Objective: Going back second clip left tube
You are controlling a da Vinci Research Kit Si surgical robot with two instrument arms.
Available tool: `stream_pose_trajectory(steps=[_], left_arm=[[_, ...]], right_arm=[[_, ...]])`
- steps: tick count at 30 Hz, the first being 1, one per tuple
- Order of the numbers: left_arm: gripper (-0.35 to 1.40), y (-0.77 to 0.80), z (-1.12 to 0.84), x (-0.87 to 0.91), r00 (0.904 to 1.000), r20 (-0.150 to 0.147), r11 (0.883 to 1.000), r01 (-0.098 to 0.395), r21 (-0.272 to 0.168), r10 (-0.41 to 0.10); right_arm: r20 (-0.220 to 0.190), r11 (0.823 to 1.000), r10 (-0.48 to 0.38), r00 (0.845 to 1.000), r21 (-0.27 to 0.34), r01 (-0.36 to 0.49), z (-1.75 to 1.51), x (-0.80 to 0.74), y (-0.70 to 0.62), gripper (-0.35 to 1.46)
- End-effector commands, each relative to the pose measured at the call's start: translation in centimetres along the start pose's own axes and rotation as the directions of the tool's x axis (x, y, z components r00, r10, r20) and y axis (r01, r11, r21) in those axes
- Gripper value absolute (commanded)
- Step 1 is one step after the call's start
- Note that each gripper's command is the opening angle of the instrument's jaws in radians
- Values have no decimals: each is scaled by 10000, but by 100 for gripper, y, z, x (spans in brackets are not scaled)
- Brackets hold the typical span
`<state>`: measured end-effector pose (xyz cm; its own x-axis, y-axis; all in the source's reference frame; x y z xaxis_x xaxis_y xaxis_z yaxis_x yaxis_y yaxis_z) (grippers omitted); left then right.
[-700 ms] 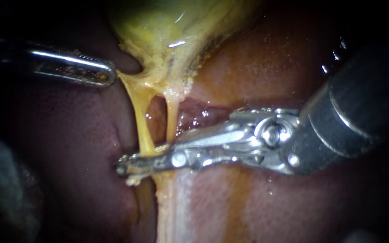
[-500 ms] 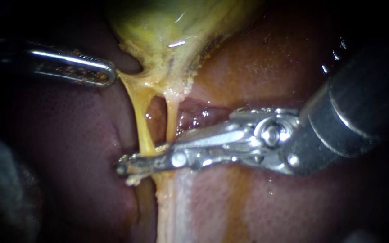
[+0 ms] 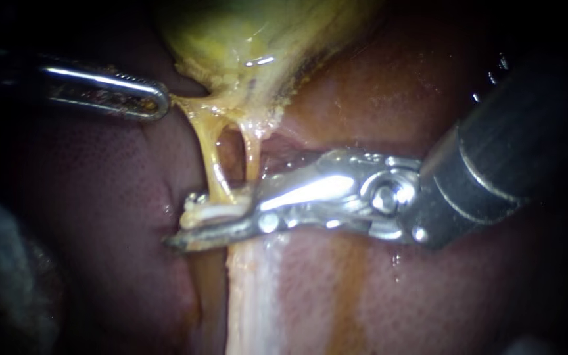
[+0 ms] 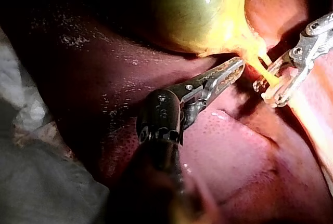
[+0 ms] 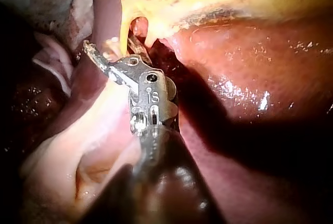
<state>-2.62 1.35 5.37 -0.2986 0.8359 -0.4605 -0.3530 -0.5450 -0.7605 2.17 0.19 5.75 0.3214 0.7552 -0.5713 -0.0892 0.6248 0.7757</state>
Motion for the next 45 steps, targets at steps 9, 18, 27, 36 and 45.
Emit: stream_pose_trajectory(steps=[9,18,27,36,45], left_arm=[[-35,1,-4,-1,10000,10,10000,-10,-14,10],[-35,0,-5,-2,10000,13,10000,-14,-22,14],[-35,0,-4,-4,10000,6,10000,-25,-6,25],[-35,-4,9,-7,10000,-24,10000,-50,57,51],[-35,-6,48,-21,9999,17,9999,-138,-52,138]], right_arm=[[65,9883,-1527,9883,-30,1527,-35,-9,-10,50],[131,9639,-2661,9639,-11,2661,-119,-15,-28,50],[876,9447,-3244,9419,-203,3273,-170,-13,-27,50],[1144,9381,-3443,9319,16,3463,-176,-17,-30,50],[1150,9380,-3452,9314,83,3466,-176,-17,-31,50]])
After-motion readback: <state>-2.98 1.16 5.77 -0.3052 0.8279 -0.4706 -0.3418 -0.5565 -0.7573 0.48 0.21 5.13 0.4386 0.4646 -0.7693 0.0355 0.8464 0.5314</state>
